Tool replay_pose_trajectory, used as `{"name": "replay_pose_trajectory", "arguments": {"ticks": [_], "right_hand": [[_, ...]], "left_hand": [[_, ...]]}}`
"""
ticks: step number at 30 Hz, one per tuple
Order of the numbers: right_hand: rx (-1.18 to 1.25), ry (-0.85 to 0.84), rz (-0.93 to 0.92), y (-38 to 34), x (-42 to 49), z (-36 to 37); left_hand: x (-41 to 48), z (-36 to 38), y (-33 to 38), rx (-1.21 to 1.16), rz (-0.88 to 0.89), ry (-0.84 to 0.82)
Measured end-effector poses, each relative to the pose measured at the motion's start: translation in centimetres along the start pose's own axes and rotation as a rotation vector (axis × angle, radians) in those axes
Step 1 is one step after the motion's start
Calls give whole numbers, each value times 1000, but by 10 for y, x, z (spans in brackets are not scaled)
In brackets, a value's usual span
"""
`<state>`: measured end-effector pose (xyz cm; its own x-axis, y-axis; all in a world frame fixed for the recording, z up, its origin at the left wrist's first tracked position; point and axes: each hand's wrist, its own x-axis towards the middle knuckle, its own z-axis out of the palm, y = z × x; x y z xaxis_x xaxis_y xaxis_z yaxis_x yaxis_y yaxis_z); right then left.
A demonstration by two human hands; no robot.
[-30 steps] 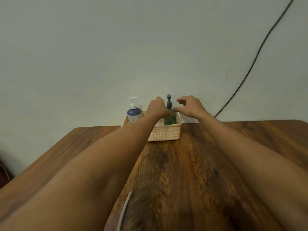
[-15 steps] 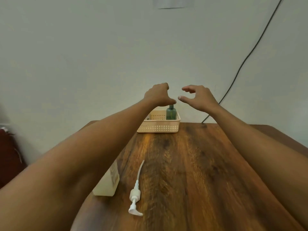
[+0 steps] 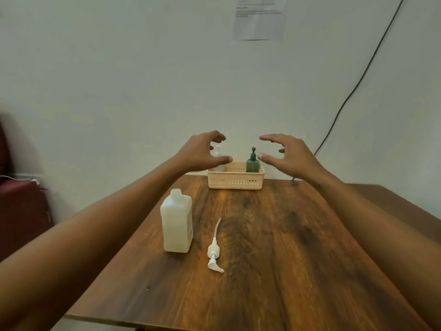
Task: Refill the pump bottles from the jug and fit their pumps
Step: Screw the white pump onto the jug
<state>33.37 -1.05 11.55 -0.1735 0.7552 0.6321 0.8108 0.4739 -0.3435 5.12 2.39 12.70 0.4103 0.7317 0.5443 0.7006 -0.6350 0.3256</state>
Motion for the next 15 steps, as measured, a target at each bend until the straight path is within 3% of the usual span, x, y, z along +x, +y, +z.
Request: {"name": "replay_pose_trajectory", "arguments": {"ticks": [7,15], "right_hand": [[5,-99,-45,-4,-12,22],[-111,-497,-371,-27,-68,93]], "left_hand": [[-22,0,-26,-93,-41,33],[-97,14,-55,-211,-264,28]]}}
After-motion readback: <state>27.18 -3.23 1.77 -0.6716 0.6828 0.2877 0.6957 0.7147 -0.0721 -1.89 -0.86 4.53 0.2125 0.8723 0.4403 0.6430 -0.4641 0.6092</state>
